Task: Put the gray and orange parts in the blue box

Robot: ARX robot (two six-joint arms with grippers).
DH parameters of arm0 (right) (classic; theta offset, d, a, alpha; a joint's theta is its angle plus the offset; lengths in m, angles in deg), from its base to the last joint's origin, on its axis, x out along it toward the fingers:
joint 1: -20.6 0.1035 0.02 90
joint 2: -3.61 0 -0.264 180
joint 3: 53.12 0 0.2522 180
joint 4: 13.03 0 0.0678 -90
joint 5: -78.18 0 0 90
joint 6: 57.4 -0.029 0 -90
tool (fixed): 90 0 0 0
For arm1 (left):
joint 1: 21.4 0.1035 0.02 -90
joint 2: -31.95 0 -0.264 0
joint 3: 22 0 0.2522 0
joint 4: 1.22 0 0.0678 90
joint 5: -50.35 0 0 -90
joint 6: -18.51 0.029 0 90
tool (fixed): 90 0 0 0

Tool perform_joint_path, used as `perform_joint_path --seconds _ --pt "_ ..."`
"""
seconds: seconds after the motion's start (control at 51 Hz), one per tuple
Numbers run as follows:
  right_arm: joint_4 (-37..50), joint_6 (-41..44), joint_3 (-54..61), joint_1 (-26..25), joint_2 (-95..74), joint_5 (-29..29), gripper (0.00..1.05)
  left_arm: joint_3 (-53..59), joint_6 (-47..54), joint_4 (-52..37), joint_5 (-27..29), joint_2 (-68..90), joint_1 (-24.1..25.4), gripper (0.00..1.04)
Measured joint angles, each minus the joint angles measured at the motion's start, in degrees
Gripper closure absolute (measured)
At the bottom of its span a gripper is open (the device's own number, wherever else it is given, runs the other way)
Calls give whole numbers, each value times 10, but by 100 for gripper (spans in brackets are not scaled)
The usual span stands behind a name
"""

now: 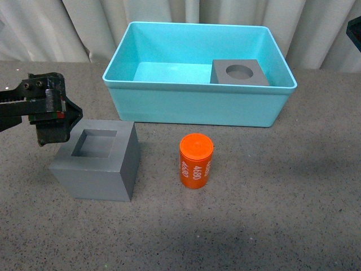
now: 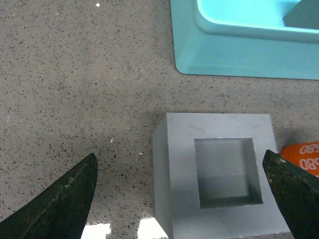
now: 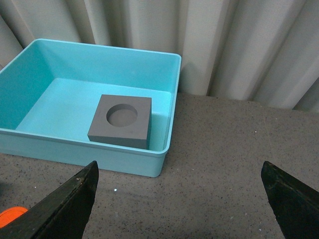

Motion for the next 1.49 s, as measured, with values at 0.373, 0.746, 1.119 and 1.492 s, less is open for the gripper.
perform_joint_path --seconds 0.373,0.746,1.119,1.492 --pt "0 0 0 0 0 0 10 -48 34 37 -29 88 -1 7" --pt "0 0 0 0 0 0 10 -76 36 44 -3 132 -2 64" --pt "0 0 0 0 0 0 10 -74 6 52 -7 56 -6 87" --pt "0 0 0 0 0 0 10 -182 -49 -16 23 7 -63 87"
